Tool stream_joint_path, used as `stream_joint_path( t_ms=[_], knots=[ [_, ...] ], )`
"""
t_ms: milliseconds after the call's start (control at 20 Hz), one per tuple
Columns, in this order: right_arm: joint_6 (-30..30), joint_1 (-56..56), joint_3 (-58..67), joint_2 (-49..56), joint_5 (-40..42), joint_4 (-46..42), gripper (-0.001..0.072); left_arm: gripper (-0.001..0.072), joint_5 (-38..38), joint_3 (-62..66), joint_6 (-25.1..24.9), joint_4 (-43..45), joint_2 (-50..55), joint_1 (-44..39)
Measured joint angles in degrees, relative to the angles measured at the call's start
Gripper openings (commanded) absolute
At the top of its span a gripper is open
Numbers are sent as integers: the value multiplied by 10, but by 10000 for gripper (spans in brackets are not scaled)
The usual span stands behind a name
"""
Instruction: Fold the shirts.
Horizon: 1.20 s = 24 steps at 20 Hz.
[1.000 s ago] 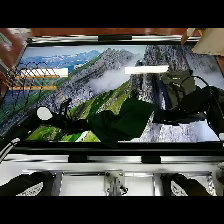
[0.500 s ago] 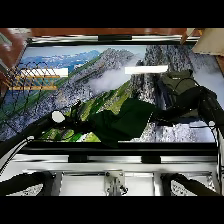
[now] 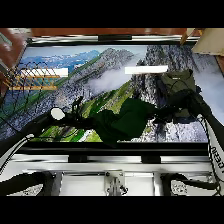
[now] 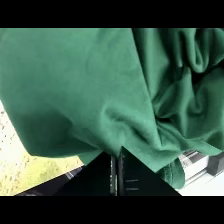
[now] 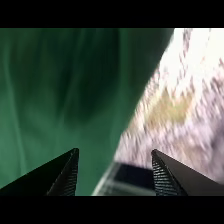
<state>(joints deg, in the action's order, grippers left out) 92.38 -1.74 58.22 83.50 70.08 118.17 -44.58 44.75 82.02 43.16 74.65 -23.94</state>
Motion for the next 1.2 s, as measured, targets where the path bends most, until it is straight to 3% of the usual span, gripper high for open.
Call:
stream_joint_path(
  t_ms=[150, 200, 250, 300, 600, 900, 1200],
  knots=[
    [0, 0, 0, 32, -39, 30, 572, 33, -3, 2, -3, 9, -9, 0],
    [0, 0, 0, 40, -51, 41, 445, 33, -4, 2, -4, 17, -14, 0],
    [1, 0, 0, 46, -65, 50, 203, 32, -4, 3, -4, 26, -20, 0],
    [1, 0, 0, 50, -77, 58, 87, 32, -3, 4, -4, 36, -26, 0],
    [59, 0, 25, 7, -89, 81, 89, 31, -4, 60, -5, 141, -99, 3],
    [119, 0, 167, -205, -98, 47, 89, 31, -40, 305, -4, 280, -207, 40],
    [113, 0, 285, -427, -181, -36, 90, 32, -51, 515, 14, 327, -310, 108]
  ],
)
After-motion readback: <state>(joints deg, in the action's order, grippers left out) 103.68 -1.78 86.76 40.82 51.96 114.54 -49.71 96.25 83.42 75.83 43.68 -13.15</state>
